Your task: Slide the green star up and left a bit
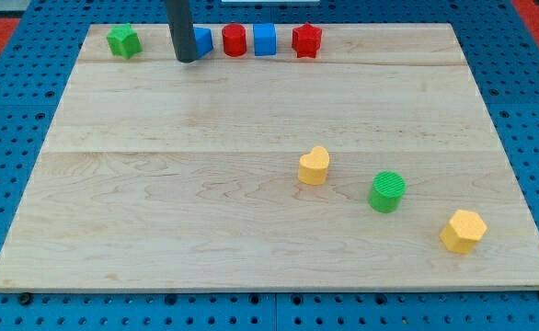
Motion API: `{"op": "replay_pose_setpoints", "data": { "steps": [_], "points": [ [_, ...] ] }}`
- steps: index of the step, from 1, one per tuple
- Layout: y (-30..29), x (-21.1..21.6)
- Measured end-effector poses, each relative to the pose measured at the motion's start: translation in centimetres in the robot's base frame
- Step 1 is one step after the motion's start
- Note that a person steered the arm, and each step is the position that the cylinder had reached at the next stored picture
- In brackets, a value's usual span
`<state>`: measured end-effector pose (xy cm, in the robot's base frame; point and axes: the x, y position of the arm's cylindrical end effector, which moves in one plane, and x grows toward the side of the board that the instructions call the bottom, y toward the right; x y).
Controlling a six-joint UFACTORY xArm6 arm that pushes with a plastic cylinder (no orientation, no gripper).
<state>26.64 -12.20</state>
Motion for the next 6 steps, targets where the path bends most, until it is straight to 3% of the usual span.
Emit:
{"op": "replay_pose_setpoints", "data": {
  "steps": [1,2,3,6],
  "points": [
    [-3.5,1.9],
    [-7.5,1.1],
    [-9.0,-5.8],
    [-12.3,-7.2]
  ]
}}
